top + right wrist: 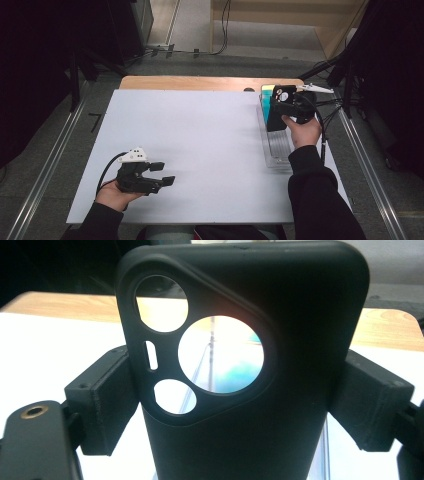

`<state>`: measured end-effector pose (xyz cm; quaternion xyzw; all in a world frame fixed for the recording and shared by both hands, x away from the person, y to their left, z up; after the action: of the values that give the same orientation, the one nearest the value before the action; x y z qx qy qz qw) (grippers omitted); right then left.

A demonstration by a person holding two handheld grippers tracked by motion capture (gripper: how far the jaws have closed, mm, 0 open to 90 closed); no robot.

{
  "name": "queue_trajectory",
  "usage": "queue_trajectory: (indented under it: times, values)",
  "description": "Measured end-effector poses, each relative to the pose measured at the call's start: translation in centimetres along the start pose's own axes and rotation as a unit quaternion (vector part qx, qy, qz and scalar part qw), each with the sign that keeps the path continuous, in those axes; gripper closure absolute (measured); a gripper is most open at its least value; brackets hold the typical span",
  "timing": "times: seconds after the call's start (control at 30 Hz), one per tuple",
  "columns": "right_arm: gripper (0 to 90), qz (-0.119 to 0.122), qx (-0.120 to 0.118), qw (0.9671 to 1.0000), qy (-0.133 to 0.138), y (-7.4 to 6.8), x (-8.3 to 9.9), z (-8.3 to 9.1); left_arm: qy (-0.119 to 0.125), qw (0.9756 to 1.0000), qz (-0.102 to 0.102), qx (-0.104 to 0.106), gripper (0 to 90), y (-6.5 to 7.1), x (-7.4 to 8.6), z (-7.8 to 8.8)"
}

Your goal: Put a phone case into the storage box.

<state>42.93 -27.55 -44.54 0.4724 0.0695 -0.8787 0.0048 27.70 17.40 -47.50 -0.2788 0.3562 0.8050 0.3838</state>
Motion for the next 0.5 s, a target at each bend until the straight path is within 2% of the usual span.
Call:
queue_trajectory:
  times: [0.23,0.5]
  values:
    - [12.4,-0.008,0.017,0.9996,-0.019,0.0,0.2,-3.4,-0.001,1.0,0.0,0.0,30.8,-0.1,0.0,-0.1]
    - [12.6,-0.025,0.03,0.9988,-0.029,0.3,-0.6,-5.9,-0.004,1.0,-0.003,0.0,30.8,0.0,0.0,-0.2]
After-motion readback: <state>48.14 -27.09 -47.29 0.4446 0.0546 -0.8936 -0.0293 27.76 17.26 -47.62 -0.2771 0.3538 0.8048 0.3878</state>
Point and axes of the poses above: each handheld gripper's, and its own axes: z roughly backward along the jaws, x roughly out of its underside, y roughly to its right, the point moved 4 cm from there along -z, roughly forward along the jaws, and after that the axes turned 8 degrees about x, right-handed, at the moved point
